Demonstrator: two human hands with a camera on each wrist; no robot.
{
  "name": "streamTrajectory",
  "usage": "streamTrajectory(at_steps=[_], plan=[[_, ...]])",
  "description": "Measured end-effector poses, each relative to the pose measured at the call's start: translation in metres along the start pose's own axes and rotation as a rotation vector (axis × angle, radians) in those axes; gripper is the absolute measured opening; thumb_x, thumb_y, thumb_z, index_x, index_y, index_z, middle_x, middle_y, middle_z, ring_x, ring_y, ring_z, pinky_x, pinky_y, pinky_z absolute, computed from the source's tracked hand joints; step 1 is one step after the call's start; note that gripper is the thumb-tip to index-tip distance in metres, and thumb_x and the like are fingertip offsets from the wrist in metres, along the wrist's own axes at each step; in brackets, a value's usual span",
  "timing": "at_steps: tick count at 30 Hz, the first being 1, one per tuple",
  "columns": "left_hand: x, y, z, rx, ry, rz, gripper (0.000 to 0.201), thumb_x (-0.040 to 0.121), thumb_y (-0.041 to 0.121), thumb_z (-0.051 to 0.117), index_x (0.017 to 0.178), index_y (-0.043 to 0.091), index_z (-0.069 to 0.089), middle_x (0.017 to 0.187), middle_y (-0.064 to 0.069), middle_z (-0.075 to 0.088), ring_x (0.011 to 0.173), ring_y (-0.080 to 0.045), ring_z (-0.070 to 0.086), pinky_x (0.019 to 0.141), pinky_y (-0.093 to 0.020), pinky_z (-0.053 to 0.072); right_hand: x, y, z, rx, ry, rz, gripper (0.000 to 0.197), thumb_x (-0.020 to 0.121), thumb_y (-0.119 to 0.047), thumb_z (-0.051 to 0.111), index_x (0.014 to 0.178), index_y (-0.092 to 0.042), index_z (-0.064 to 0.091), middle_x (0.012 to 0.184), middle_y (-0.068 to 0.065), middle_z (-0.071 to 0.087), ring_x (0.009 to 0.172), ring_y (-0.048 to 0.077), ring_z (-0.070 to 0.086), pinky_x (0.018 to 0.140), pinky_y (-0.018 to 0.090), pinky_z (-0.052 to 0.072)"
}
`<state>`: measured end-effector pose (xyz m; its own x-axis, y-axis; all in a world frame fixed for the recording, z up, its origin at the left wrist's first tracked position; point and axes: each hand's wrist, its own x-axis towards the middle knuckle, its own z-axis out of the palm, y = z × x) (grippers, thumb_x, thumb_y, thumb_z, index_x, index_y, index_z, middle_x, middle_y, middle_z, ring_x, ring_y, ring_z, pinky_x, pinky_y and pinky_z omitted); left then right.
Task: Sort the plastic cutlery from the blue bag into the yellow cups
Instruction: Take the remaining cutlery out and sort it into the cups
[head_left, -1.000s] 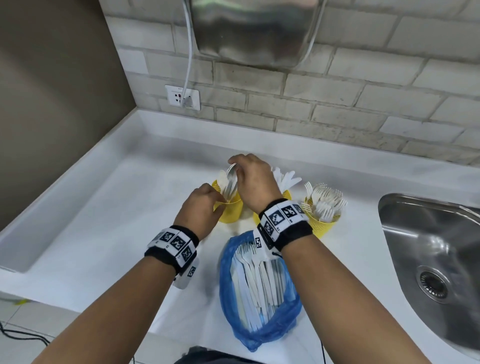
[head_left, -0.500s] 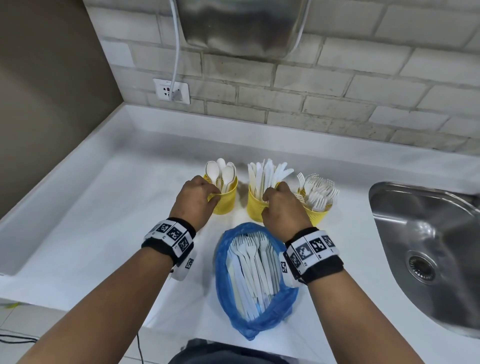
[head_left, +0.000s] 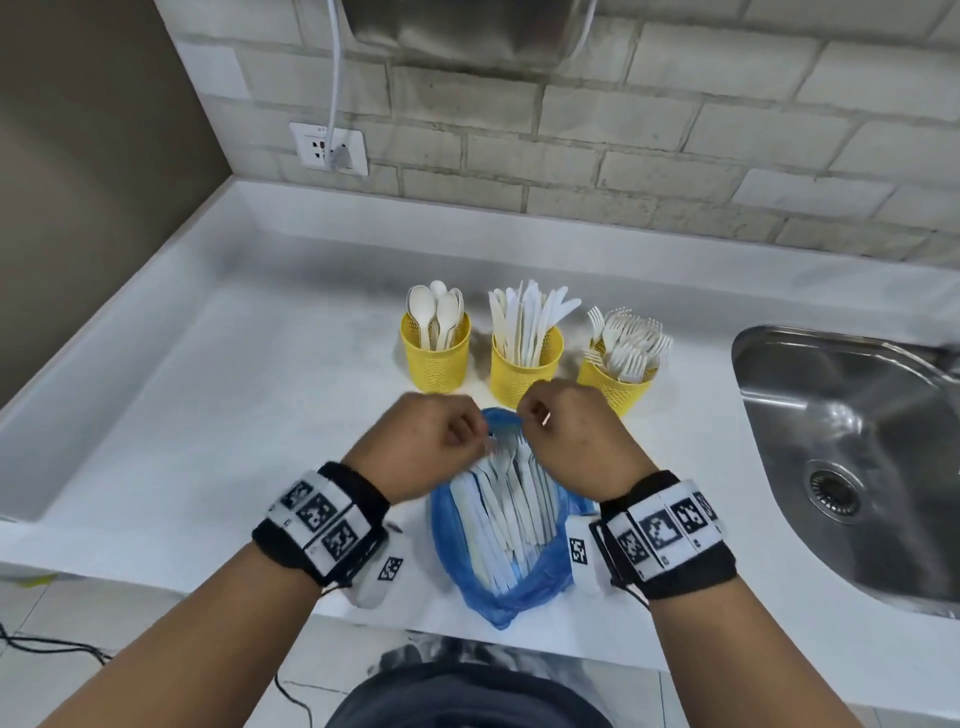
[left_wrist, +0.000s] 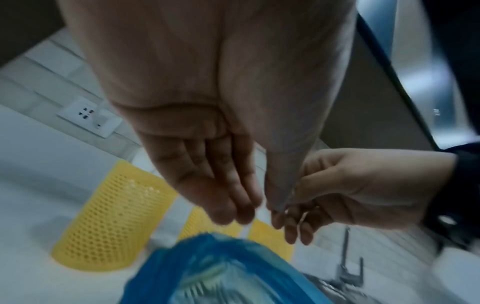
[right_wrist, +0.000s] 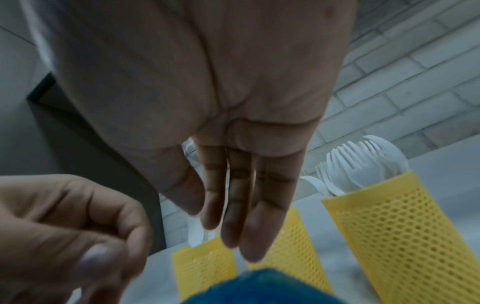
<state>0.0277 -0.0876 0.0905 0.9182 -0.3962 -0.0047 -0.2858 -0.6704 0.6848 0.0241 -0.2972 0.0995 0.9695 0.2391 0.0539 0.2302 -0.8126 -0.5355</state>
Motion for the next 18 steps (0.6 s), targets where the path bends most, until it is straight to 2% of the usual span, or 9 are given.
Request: streamTrajectory(at_steps=[3, 7, 10, 12, 14, 16, 17, 18], plan=[[-0.021, -0.003, 0.024, 0.119, -0.246, 0.098, 0.015, 0.092, 0.042, 0.070, 0.095, 0.029, 0.075, 0.091, 0.014, 0.071, 0.085, -0.001, 0.064, 0.083, -0.030, 0.054, -0.021, -0.001, 0.015, 0.007, -0.200, 0.039, 0.018, 0.094, -0.013, 0.053, 0.088, -0.010, 0.069, 0.087, 0.005, 0.073, 0.085, 0.024, 0.066, 0.077, 0.039, 0.049], [-0.038, -0.015, 0.044, 0.290, -0.395, 0.079, 0.028, 0.097, 0.052, 0.057, 0.096, 0.028, 0.071, 0.095, 0.012, 0.067, 0.085, -0.006, 0.059, 0.081, -0.032, 0.051, -0.037, 0.009, 0.034, -0.023, -0.411, 0.107, 0.024, 0.098, -0.012, 0.046, 0.098, -0.004, 0.068, 0.099, 0.011, 0.073, 0.095, 0.026, 0.066, 0.086, 0.040, 0.049], [-0.044, -0.018, 0.049, 0.504, -0.387, 0.071, 0.038, 0.100, 0.057, 0.046, 0.088, 0.025, 0.063, 0.087, 0.005, 0.068, 0.079, -0.018, 0.063, 0.074, -0.034, 0.048, -0.045, 0.019, 0.040, -0.039, -0.450, 0.132, 0.024, 0.099, -0.013, 0.045, 0.090, -0.003, 0.065, 0.093, 0.012, 0.071, 0.087, 0.024, 0.063, 0.073, 0.034, 0.047], [-0.044, -0.018, 0.049, 0.625, -0.339, 0.032, 0.040, 0.102, 0.055, 0.040, 0.088, 0.024, 0.061, 0.086, 0.002, 0.069, 0.077, -0.022, 0.063, 0.070, -0.033, 0.039, -0.047, 0.024, 0.040, -0.049, -0.482, 0.163, 0.023, 0.099, -0.012, 0.045, 0.086, -0.003, 0.062, 0.090, 0.013, 0.069, 0.081, 0.023, 0.061, 0.066, 0.030, 0.042], [-0.044, -0.019, 0.050, 0.707, -0.315, -0.053, 0.039, 0.103, 0.052, 0.035, 0.092, 0.025, 0.061, 0.090, 0.001, 0.071, 0.078, -0.023, 0.065, 0.072, -0.034, 0.034, -0.046, 0.028, 0.038, -0.074, -0.498, 0.195, 0.023, 0.099, -0.013, 0.046, 0.081, -0.005, 0.058, 0.087, 0.011, 0.067, 0.078, 0.022, 0.059, 0.059, 0.026, 0.038], [-0.042, -0.020, 0.052, 0.744, -0.301, -0.175, 0.037, 0.103, 0.052, 0.035, 0.091, 0.024, 0.056, 0.092, 0.001, 0.071, 0.080, -0.023, 0.065, 0.075, -0.036, 0.033, -0.045, 0.030, 0.036, -0.107, -0.474, 0.227, 0.032, 0.100, -0.017, 0.048, 0.069, -0.014, 0.047, 0.075, 0.004, 0.056, 0.074, 0.021, 0.053, 0.051, 0.022, 0.028], [-0.041, -0.019, 0.054, 0.748, -0.296, -0.235, 0.036, 0.103, 0.052, 0.035, 0.089, 0.023, 0.052, 0.092, 0.001, 0.071, 0.080, -0.023, 0.065, 0.076, -0.036, 0.032, -0.045, 0.031, 0.035, -0.116, -0.456, 0.251, 0.036, 0.100, -0.020, 0.049, 0.065, -0.017, 0.040, 0.072, 0.002, 0.053, 0.073, 0.022, 0.051, 0.050, 0.022, 0.026], [-0.039, -0.017, 0.057, 0.751, -0.292, -0.281, 0.036, 0.103, 0.052, 0.036, 0.087, 0.022, 0.050, 0.090, 0.002, 0.070, 0.080, -0.023, 0.065, 0.076, -0.035, 0.033, -0.044, 0.031, 0.034, -0.120, -0.437, 0.271, 0.039, 0.100, -0.022, 0.050, 0.063, -0.019, 0.037, 0.074, 0.005, 0.056, 0.074, 0.024, 0.053, 0.051, 0.023, 0.027]])
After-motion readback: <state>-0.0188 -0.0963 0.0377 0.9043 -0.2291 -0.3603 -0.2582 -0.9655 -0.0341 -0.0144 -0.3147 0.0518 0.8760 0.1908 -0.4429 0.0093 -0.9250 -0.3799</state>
